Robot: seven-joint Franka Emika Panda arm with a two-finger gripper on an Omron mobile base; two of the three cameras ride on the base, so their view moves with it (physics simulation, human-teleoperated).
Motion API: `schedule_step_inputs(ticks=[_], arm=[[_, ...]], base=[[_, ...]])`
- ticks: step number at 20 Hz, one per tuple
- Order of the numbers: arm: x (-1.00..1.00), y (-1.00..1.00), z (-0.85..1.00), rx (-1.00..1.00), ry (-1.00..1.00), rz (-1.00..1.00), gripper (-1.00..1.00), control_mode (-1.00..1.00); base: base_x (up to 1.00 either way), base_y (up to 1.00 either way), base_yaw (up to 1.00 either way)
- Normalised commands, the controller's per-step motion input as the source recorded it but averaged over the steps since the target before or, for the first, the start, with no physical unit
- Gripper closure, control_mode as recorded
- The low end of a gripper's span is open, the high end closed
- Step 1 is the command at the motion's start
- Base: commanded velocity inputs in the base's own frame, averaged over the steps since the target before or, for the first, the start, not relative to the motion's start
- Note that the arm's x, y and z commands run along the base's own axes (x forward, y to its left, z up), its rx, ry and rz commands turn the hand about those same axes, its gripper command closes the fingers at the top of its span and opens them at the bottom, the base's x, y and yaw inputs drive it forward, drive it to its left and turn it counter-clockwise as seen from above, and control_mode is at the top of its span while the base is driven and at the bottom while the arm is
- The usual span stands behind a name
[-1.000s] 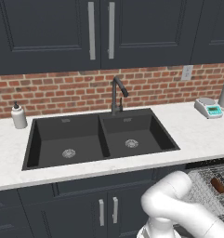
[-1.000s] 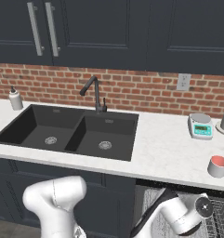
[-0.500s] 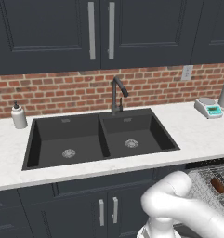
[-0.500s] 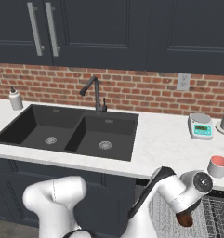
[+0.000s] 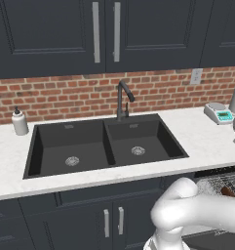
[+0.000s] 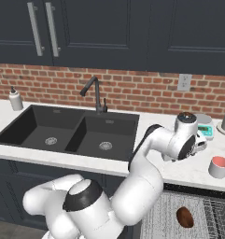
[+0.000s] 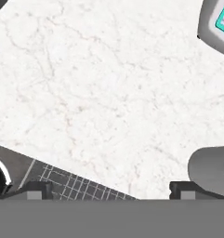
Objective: Pick up the cup and bowl from the counter, place them in the dishwasher, and close the dishwasher door.
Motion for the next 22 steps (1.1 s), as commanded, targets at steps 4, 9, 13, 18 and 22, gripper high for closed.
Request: schedule_step_inputs(ticks=[4,9,13,18,22], arm=[[0.45,0.00,0.16,-0.05,0.36,-0.02,-1.00,-1.00],[0.02,-0.02,0.00,0.00,0.02,-0.02,-1.00,-1.00],[0.00,-0.14,-0.09,0.02,0.00,-0.12,-1.00,-1.00],[0.00,-0.19,-0.07,0.05,-0.03,-0.17,-1.00,-1.00],[0.00,-0.20,-0.05,0.06,-0.06,-0.17,-1.00,-1.00]], base=[[0.00,0.00,0.00],[0.00,0.00,0.00],[0.00,0.00,0.00],[0.00,0.00,0.00],[0.00,0.00,0.00]])
